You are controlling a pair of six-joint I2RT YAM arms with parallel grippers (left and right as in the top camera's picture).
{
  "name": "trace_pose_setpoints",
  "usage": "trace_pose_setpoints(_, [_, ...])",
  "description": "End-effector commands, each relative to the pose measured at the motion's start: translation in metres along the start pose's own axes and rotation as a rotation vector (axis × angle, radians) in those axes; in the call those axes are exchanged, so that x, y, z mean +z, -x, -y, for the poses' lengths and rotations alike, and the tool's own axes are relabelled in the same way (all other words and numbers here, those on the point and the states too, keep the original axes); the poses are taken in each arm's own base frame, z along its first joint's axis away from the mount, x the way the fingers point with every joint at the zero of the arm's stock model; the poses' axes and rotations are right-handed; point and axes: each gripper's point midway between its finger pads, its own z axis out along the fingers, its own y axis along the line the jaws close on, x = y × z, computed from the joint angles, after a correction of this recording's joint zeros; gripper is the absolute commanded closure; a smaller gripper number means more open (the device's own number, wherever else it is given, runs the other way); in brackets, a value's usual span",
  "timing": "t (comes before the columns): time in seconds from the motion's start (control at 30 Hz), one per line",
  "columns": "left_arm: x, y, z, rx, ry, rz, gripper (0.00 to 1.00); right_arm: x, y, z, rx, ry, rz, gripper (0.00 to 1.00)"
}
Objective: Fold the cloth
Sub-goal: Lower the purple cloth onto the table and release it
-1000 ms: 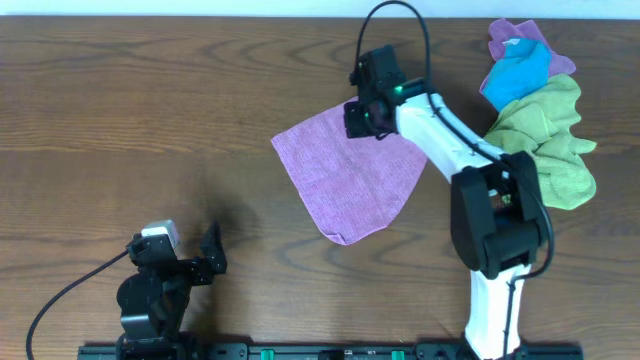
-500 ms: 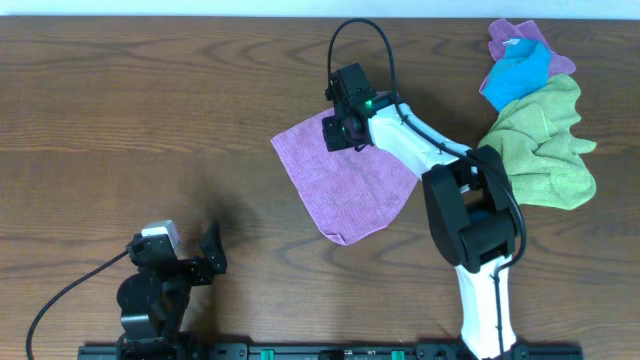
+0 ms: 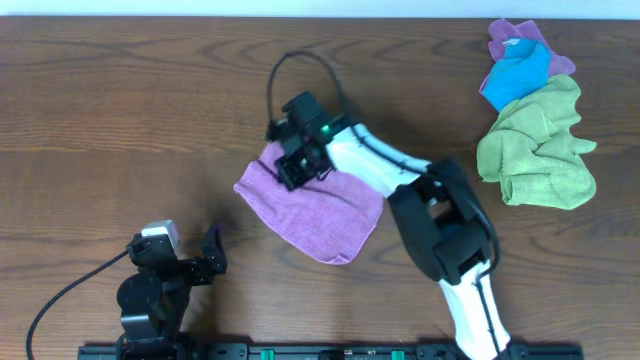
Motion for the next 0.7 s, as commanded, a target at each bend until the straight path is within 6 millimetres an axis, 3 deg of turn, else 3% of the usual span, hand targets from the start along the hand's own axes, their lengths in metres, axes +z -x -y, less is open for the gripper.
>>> trace_pose_setpoints(0.0, [0.003,-0.007,-0.002,-0.005,0.004,-0.015,0.05,0.014,-0.016,-0.023,-0.125,0.102,-0.059,0.98])
trace_pose_setpoints(0.13, [0.003,-0.007,-0.002,-0.005,0.004,-0.015,0.04,0.012,-0.017,-0.020,-0.122,0.090,-0.063,0.82])
trace_pose_setpoints(0.2, [0.003,-0.007,-0.002,-0.005,0.004,-0.016,0.05,0.006,-0.009,-0.014,-0.095,0.084,-0.044,0.54])
trace_pose_setpoints(0.23, [0.003,-0.007,-0.002,-0.005,0.004,-0.016,0.05,0.000,-0.003,-0.009,-0.077,0.079,-0.028,0.51])
trace_pose_setpoints(0.3, [0.003,-0.007,-0.002,-0.005,0.004,-0.016,0.05,-0.016,0.012,0.001,-0.058,0.069,0.006,0.31])
trace_pose_setpoints(0.37, [0.003,-0.007,-0.002,-0.005,0.004,-0.016,0.05,-0.043,0.034,0.017,-0.031,0.051,0.058,0.28])
trace_pose_setpoints(0.53, [0.003,-0.007,-0.002,-0.005,0.004,-0.016,0.05,-0.096,0.062,0.053,0.032,0.012,0.142,0.26])
trace_pose_setpoints(0.6, [0.003,-0.007,-0.002,-0.005,0.004,-0.016,0.05,-0.113,0.063,0.076,0.063,-0.046,0.151,0.26])
trace_pose_setpoints(0.67, [0.003,-0.007,-0.002,-0.005,0.004,-0.015,0.05,-0.127,0.048,0.111,0.123,-0.145,0.118,0.27])
